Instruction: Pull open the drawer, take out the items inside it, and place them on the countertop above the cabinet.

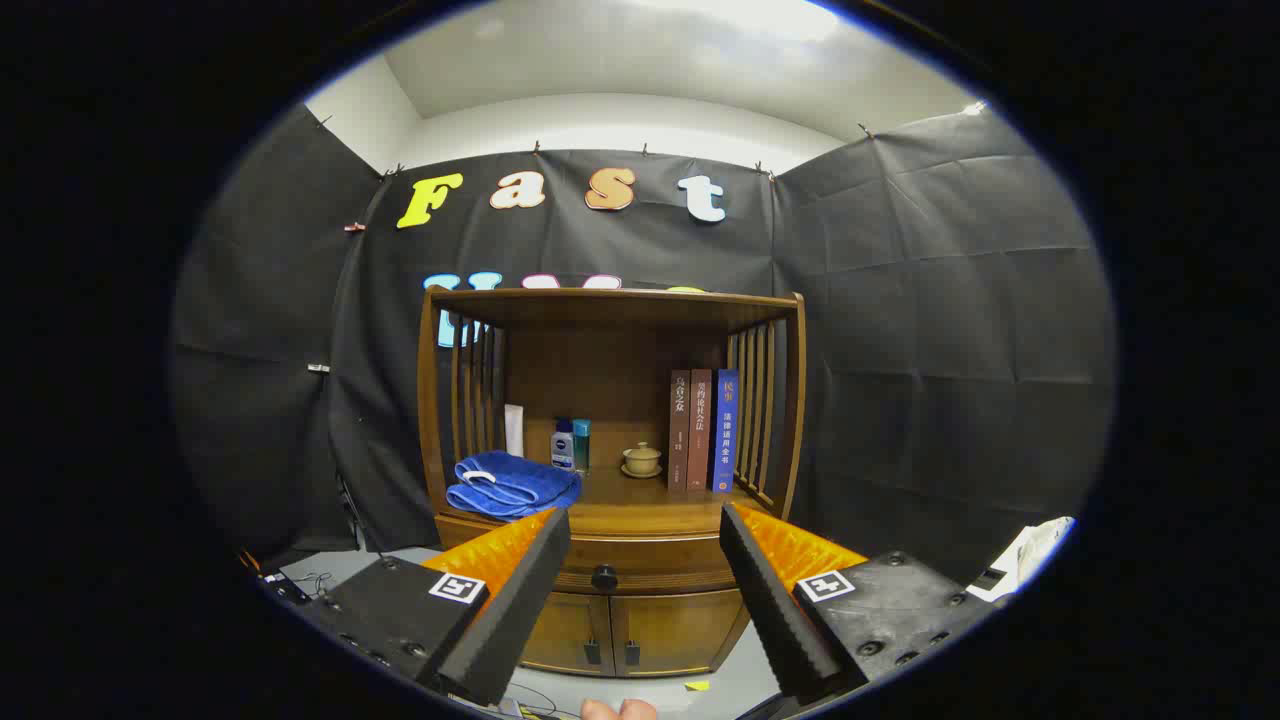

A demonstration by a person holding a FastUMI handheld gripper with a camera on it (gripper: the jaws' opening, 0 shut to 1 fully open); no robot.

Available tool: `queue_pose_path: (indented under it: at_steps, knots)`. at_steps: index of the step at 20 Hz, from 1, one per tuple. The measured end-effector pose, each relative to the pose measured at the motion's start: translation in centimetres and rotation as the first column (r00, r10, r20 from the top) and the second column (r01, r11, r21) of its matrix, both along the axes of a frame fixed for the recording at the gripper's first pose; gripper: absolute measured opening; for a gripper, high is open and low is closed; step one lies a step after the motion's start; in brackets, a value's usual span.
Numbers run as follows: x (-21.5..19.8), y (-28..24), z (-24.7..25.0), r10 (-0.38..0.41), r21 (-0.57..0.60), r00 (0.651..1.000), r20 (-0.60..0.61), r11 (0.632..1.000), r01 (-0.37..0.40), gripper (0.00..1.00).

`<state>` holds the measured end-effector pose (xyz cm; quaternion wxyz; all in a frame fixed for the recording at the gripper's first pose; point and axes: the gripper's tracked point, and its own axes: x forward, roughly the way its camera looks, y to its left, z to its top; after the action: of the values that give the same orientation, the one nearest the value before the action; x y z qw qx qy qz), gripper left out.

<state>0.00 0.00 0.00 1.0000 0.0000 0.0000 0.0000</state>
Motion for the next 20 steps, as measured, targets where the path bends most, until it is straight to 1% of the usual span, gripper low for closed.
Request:
queue_pose_path:
  at_steps: [6, 12, 20]
  knots:
    - [-0.19, 0.02, 0.37, 0.0, 0.004, 1.0, 0.021, 1.0, 0.0, 0.98]
    - [0.16, -0.07, -0.02, 0.001, 0.036, 1.0, 0.01, 0.999, -0.002, 0.98]
    - [0.52, 0.08, -0.56, 0.015, 0.027, 1.0, 0.025, 1.0, -0.016, 0.98]
